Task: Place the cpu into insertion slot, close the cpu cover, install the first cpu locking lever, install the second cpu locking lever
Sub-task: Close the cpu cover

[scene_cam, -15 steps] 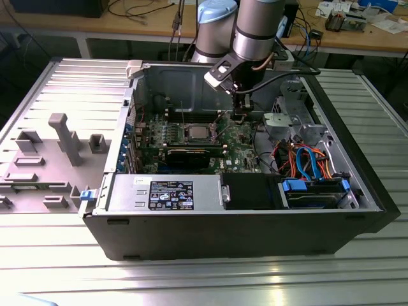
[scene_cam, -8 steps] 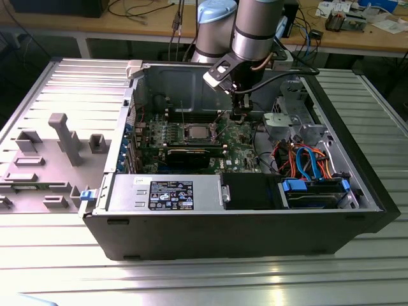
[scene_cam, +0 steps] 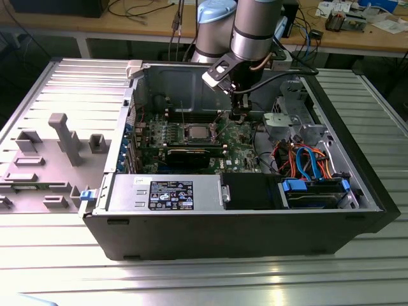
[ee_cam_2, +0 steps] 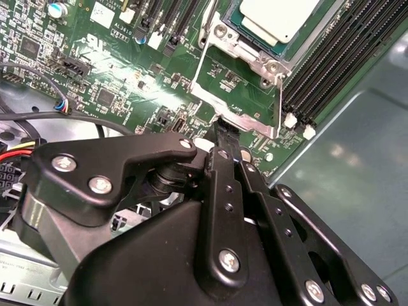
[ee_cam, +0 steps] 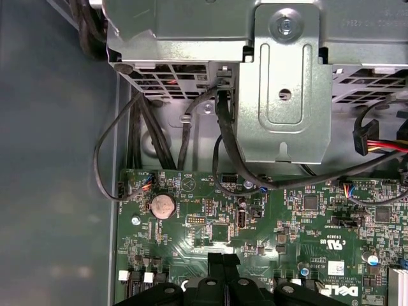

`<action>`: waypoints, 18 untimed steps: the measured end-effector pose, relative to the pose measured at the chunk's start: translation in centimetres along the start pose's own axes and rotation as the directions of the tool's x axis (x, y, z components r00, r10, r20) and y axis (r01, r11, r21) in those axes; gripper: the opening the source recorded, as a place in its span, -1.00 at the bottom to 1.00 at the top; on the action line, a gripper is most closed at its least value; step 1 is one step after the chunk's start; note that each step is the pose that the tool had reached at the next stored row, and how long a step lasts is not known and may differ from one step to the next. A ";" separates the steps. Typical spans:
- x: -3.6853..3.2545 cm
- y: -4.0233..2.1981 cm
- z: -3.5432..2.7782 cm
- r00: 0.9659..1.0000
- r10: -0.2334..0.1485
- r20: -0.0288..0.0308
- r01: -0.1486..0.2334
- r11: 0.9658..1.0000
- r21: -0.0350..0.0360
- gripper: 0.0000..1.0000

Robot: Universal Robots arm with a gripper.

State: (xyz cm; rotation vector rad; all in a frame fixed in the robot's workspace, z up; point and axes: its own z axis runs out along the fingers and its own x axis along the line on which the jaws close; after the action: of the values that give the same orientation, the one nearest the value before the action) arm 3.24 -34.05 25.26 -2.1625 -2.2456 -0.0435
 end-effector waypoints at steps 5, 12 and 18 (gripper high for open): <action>0.01 -0.20 0.00 1.000 0.000 0.000 0.000 1.000 0.000 -0.79; 0.03 -0.67 0.00 1.000 0.000 0.000 0.000 1.000 0.000 -0.79; 0.04 -1.06 0.00 1.000 0.000 0.000 0.000 1.000 0.000 -0.79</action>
State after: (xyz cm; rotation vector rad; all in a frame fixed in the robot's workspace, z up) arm 2.18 -34.05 25.26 -2.1626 -2.2455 -0.0435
